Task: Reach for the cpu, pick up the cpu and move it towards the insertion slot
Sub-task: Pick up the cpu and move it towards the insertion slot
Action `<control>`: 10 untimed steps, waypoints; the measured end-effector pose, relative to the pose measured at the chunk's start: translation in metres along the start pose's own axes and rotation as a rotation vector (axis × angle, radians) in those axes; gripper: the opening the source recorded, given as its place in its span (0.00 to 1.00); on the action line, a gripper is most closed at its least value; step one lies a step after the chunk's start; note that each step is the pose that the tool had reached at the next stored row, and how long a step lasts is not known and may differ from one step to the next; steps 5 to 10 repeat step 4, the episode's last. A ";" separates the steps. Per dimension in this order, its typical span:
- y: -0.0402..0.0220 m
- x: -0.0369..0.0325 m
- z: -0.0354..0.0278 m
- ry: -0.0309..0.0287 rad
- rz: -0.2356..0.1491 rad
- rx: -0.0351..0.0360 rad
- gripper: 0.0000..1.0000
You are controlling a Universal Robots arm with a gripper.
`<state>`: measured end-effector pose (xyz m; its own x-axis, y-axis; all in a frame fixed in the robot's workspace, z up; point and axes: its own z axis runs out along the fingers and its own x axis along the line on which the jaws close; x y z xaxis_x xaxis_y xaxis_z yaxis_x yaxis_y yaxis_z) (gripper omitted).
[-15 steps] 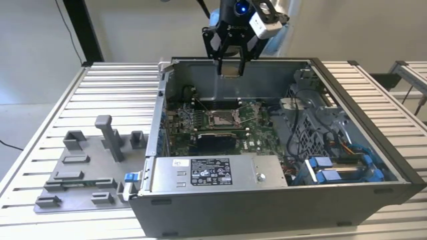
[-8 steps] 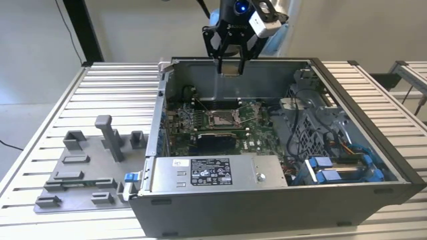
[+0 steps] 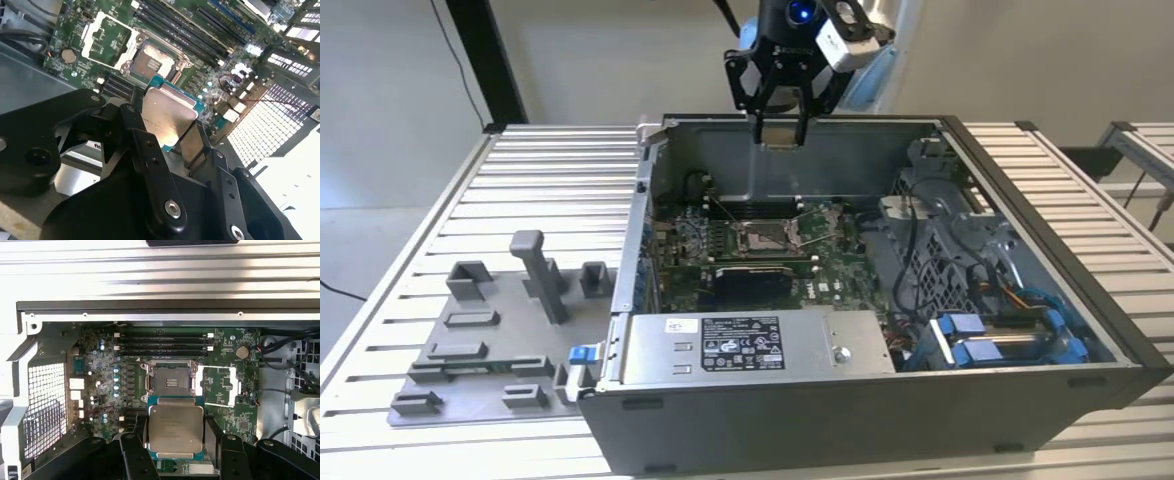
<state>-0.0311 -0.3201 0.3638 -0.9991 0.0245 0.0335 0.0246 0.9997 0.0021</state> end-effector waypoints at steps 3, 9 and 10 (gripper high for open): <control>0.0000 0.0000 0.0000 0.0001 0.000 -0.0001 0.00; 0.0000 0.0000 0.0000 0.0002 0.000 -0.0001 0.00; 0.0000 0.0000 0.0000 0.0002 0.000 -0.0001 0.00</control>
